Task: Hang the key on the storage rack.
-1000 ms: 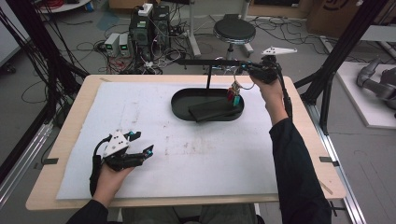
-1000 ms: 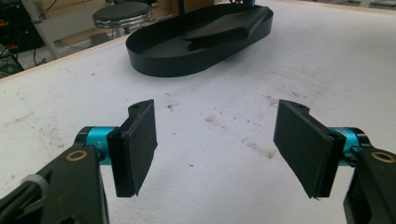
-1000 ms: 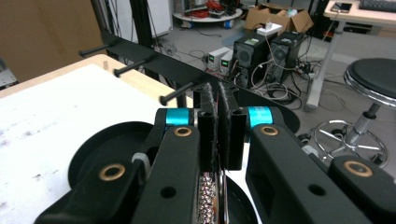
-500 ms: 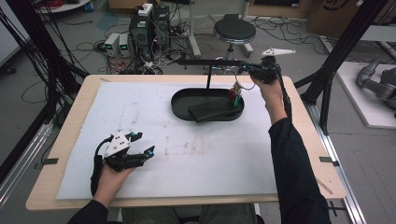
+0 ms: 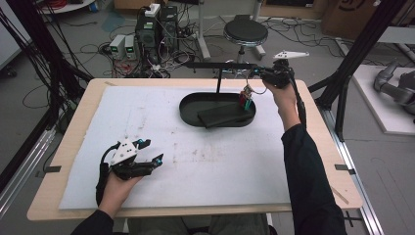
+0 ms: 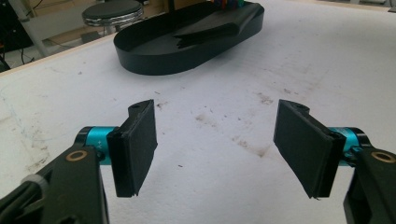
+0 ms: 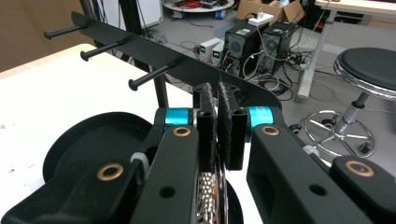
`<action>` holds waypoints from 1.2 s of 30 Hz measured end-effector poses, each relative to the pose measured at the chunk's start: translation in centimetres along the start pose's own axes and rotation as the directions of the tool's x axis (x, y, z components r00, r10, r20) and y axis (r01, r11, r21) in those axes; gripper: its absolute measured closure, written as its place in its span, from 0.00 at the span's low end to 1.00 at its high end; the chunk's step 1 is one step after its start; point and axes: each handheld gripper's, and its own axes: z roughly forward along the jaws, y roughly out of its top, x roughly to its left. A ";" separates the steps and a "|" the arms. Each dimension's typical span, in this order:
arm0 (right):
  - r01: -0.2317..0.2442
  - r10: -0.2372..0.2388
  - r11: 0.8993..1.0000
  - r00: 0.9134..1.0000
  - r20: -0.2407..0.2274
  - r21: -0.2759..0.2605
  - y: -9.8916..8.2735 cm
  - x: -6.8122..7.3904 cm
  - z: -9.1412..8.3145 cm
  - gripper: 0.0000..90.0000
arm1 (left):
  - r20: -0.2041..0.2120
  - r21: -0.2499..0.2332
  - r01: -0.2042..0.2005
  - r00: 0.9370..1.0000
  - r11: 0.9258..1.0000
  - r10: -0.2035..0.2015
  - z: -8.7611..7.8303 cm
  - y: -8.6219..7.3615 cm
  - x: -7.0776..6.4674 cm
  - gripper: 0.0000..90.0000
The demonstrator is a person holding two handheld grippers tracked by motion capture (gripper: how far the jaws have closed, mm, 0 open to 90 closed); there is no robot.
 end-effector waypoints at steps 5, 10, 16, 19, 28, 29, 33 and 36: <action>0.009 -0.009 1.000 0.999 0.039 0.013 0.0 0.0 -0.3 0.95 | 0.004 -0.005 0.001 1.000 1.000 -0.001 0.0 0.0 0.0 0.33; -0.004 0.003 1.000 0.998 0.064 0.013 -0.5 -0.6 -0.9 0.93 | 0.011 -0.002 -0.003 1.000 1.000 0.003 0.3 0.1 -0.1 0.33; -0.006 0.004 1.000 0.997 0.080 0.022 -1.1 -0.7 -1.8 0.83 | 0.017 0.002 -0.008 1.000 1.000 0.008 0.6 0.2 -0.1 0.33; 0.004 -0.008 0.999 0.996 0.089 0.040 -1.0 -0.5 -2.2 0.76 | 0.016 0.003 -0.007 1.000 1.000 0.006 0.7 0.3 -0.1 0.33; 0.057 -0.057 0.998 0.994 0.093 0.006 0.0 1.4 -6.2 0.67 | 0.015 -0.007 -0.011 1.000 1.000 0.011 0.9 0.7 0.1 0.33; 0.057 -0.057 0.998 0.994 0.093 0.006 0.0 1.4 -6.2 0.67 | 0.015 -0.007 -0.011 1.000 1.000 0.011 0.9 0.7 0.1 0.33; 0.055 -0.051 0.998 0.995 0.088 -0.033 -0.8 2.4 -8.7 0.60 | 0.013 -0.015 -0.015 1.000 1.000 0.015 0.8 0.9 0.1 0.33; 0.040 -0.038 0.999 0.996 0.077 -0.035 -1.4 3.1 -10.2 0.56 | 0.012 -0.018 -0.018 1.000 1.000 0.018 0.8 1.0 0.2 0.33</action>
